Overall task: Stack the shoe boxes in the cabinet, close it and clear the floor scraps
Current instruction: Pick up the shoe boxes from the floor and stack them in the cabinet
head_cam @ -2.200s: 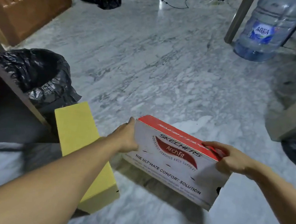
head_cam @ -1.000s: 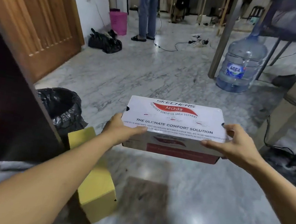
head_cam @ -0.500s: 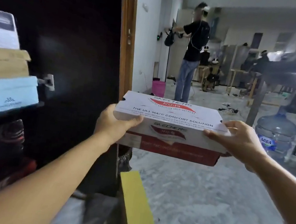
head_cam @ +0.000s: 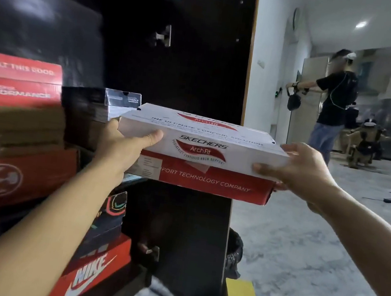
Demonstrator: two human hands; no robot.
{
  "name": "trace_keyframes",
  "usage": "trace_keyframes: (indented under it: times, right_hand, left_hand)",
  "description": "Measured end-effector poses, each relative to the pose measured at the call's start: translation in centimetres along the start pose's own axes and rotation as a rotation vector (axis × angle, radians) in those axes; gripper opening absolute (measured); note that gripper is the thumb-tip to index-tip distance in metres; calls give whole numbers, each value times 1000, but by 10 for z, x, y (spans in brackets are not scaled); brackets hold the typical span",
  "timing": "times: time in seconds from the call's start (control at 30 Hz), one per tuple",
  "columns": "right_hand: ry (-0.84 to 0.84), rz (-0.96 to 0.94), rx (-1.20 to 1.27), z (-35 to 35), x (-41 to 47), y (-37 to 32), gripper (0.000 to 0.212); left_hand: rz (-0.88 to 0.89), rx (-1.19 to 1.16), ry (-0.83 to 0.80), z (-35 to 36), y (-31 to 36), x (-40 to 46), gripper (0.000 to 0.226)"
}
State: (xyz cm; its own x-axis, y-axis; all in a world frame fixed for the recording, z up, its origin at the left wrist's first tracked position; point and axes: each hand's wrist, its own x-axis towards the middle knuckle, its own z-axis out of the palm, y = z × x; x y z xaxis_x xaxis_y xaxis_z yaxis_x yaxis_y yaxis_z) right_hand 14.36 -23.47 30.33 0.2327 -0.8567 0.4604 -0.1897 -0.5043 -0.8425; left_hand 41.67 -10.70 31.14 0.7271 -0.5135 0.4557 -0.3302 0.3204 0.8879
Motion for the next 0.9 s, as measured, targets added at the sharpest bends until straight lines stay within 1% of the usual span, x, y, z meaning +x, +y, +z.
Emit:
trace_keyframes:
  times: [0.07, 0.2, 0.33, 0.4, 0.57, 0.77, 0.9]
  right_hand:
    - [-29, -18, 33, 18, 9, -10, 71]
    - [-120, -76, 71, 53, 28, -24, 61]
    - [-184, -184, 91, 86, 43, -40, 53]
    - [-201, -205, 155, 103, 53, -49, 57]
    - [-213, -184, 358, 143, 90, -77, 76]
    - [-260, -230, 423, 189, 137, -125, 66]
    - [-227, -314, 442, 219, 166, -167, 71]
  left_hand:
    - [-1, 16, 42, -14, 3, 10, 58]
    - [-5, 40, 143, -41, 2, 29, 59]
    - [-2, 43, 217, -64, 9, 42, 57]
    - [21, 38, 256, -74, 18, 52, 56]
    - [98, 20, 315, -97, 50, 87, 55]
    - [119, 78, 373, -127, 90, 134, 60]
    - [151, 113, 425, -150, 112, 161, 57]
